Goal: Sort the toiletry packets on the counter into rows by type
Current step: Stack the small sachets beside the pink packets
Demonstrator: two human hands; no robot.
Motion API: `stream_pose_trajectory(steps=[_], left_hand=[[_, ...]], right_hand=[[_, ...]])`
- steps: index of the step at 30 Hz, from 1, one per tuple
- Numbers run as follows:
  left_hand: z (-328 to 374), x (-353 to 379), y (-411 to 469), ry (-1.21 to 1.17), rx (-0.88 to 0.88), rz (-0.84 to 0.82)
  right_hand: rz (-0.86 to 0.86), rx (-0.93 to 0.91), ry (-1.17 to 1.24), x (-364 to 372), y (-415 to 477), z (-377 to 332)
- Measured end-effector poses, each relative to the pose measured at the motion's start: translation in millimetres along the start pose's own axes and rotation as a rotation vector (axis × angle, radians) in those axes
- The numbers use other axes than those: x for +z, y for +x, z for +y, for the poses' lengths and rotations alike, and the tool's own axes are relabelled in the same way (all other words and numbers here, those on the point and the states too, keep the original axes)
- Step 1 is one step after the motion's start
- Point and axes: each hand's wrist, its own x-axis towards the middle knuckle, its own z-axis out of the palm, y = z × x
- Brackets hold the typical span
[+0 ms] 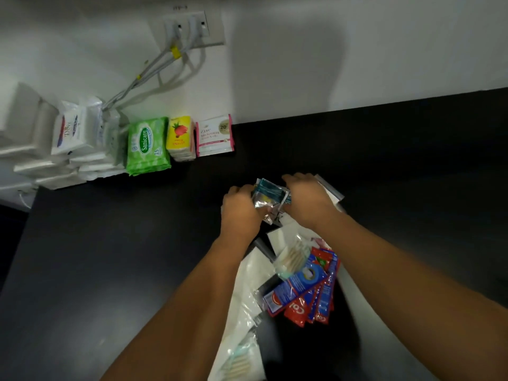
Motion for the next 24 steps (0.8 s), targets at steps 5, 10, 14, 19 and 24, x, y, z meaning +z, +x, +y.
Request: stream_pose_trajectory(steps=[5, 10, 14, 19, 24], left_hand=[[1.0, -8.8, -18.6, -0.092, -0.067, -0.012], [-14.3, -26.7, -29.8, -0.301, -0.138, 0.076], [-46.4, -45.1, -39.8, -0.362, -0.308, 0.182], [-73.8, -54.7, -53.1, -0.209, -0.427, 0.191], [-81.3, -54.9, -60.8, -0.036, -0.440, 0.189]], right_hand=[[0.016, -0.009, 0.012, 3.6, -13.2, -1.9], [-0.016, 0.013, 0.017, 2.0, -14.9, -1.4], [-0.012, 0.047, 0.019, 1.3, -9.5, -8.6], [-0.046, 0.039, -0.035, 1.9, 2.2, -29.6], [-0.142, 0.077, -0.116, -1.2, 10.5, -40.7]])
